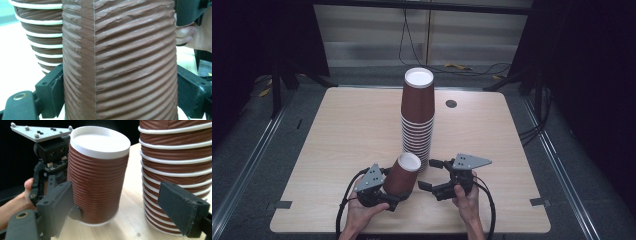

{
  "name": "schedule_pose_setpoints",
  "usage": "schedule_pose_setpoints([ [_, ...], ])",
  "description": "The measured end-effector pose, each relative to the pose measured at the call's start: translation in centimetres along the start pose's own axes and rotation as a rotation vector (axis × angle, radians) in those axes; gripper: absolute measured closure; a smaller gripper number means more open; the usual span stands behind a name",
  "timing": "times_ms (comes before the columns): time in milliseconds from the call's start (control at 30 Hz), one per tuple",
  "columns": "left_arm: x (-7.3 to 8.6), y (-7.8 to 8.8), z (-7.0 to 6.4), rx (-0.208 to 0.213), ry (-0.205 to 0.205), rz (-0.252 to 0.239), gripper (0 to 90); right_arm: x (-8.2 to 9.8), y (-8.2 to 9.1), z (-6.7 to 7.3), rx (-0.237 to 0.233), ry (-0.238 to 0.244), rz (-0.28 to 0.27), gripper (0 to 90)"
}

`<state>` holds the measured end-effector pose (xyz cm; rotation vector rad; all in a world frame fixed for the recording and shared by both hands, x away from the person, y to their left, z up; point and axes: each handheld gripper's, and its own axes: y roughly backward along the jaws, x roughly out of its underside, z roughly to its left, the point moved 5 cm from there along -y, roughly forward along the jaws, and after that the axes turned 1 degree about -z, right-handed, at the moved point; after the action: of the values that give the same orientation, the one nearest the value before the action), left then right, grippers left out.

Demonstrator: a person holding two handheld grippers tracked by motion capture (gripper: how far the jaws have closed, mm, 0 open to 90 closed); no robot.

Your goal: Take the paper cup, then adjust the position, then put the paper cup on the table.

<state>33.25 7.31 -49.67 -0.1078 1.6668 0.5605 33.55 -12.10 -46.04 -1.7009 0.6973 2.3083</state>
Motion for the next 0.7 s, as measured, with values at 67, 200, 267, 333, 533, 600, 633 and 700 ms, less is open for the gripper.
schedule_pose_setpoints([
  [67, 0.03, 0.03, 0.08, 0.004, 0.001, 0.004, 12.3, 0.04, 0.05, -0.12, 0.009, 0.003, 0.010, 13.3],
  [200, 0.10, 0.21, 0.24, -0.007, -0.015, 0.039, 12.4, 0.30, 0.05, -0.28, 0.026, 0.023, 0.052, 13.5],
  [267, 0.13, 0.28, 0.31, -0.009, -0.027, 0.058, 12.3, 0.44, 0.06, -0.35, 0.033, 0.035, 0.080, 13.5],
  [333, 0.18, 0.33, 0.31, -0.003, -0.034, 0.071, 12.3, 0.49, 0.13, -0.38, 0.027, 0.040, 0.095, 13.6],
  [533, 0.55, 0.16, 0.27, 0.004, -0.053, 0.119, 12.3, 0.63, 0.31, -0.48, 0.020, 0.063, 0.148, 13.6],
  [600, 0.68, 0.09, 0.24, 0.010, -0.057, 0.142, 12.3, 0.75, 0.31, -0.48, 0.007, 0.071, 0.171, 13.7],
  [633, 0.72, 0.04, 0.21, 0.012, -0.062, 0.155, 12.3, 0.81, 0.34, -0.46, 0.005, 0.073, 0.183, 13.8],
  [700, 0.69, 0.06, 0.22, 0.012, -0.076, 0.178, 12.3, 0.91, 0.37, -0.43, 0.001, 0.081, 0.204, 14.1],
])
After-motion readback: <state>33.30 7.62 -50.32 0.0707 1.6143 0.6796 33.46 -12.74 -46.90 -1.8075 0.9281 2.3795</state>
